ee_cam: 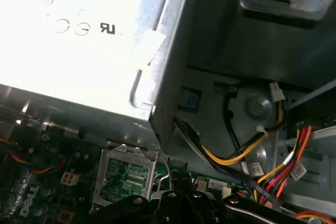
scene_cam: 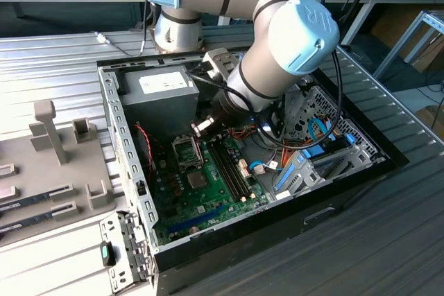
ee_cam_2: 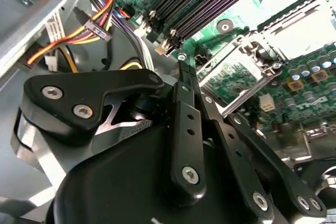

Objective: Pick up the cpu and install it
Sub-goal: 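Close the cpu cover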

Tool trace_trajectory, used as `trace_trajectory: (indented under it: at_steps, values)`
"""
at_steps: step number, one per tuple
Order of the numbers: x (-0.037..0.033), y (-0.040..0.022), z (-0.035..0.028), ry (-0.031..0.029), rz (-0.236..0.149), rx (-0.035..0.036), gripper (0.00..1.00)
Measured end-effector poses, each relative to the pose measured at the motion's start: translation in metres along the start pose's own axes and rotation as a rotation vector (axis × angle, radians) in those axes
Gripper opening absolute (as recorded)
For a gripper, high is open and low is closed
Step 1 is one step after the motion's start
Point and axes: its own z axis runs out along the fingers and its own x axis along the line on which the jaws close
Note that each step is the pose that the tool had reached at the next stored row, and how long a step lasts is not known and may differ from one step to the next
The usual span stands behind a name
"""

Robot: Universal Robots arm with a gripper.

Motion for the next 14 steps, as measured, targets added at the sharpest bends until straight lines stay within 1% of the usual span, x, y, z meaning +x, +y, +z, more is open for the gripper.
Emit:
trace_trajectory:
  at_steps: [1,2,3,5,6,10,11,12,13,14]
  values:
    - [-0.0010,-0.0001,0.0003,0.0041,-0.007,-0.0018,0.11]
    - [-0.0045,-0.0005,0.0008,0.0114,-0.017,-0.0074,0.11]
    - [-0.0075,-0.0007,0.0014,0.0178,-0.027,-0.0114,0.11]
    - [-0.0092,-0.0009,0.0022,0.0249,-0.042,-0.0141,0.11]
    - [-0.0101,-0.0011,0.0031,0.0302,-0.056,-0.0162,0.11]
    - [-0.0109,-0.0015,0.0050,0.0456,-0.098,-0.0203,0.11]
    - [-0.0111,-0.0016,0.0055,0.0510,-0.114,-0.0224,0.11]
    - [-0.0113,-0.0017,0.0058,0.0542,-0.123,-0.0245,0.11]
    - [-0.0118,-0.0018,0.0058,0.0575,-0.134,-0.0302,0.11]
    - [-0.0123,-0.0020,0.0059,0.0581,-0.141,-0.0387,0.11]
